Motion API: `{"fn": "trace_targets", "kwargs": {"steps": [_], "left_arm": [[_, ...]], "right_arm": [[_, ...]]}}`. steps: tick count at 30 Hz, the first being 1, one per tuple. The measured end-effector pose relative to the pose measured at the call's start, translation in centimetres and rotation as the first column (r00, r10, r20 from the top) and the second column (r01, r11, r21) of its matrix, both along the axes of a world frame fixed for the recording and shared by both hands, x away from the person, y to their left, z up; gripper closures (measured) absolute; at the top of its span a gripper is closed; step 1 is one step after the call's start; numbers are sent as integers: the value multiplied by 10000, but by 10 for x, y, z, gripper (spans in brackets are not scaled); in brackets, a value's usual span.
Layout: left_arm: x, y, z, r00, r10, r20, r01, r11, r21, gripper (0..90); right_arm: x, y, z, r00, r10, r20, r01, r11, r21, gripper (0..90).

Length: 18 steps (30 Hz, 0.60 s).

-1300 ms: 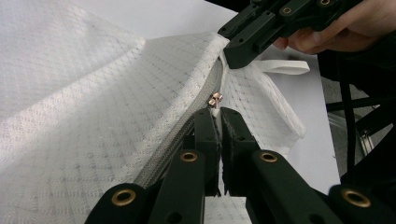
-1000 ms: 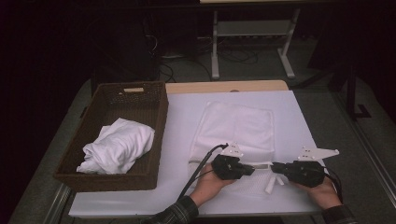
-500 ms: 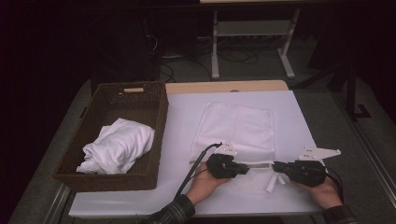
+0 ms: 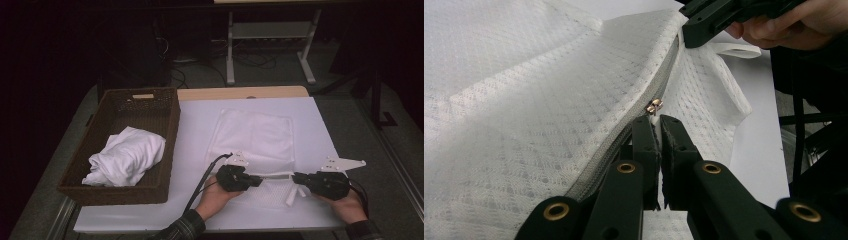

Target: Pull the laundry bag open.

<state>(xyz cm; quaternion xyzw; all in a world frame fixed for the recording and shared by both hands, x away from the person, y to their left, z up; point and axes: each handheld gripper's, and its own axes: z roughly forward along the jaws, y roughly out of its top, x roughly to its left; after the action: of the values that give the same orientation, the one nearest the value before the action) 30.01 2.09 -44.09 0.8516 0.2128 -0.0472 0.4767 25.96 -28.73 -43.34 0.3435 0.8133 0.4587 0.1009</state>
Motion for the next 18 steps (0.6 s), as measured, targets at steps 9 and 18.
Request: {"fn": "trace_targets", "kwargs": {"steps": [9, 18], "left_arm": [[0, 10, 1, 9998, 168, -61, -168, 9999, 2, 862], [0, 15, 1, 9997, 252, -69, -251, 9996, 112, 862]], "right_arm": [[0, -1, 0, 10000, -28, 35, 28, 10000, -6, 843], [-1, -1, 1, 10000, -53, 69, 53, 10000, -18, 843]]}}
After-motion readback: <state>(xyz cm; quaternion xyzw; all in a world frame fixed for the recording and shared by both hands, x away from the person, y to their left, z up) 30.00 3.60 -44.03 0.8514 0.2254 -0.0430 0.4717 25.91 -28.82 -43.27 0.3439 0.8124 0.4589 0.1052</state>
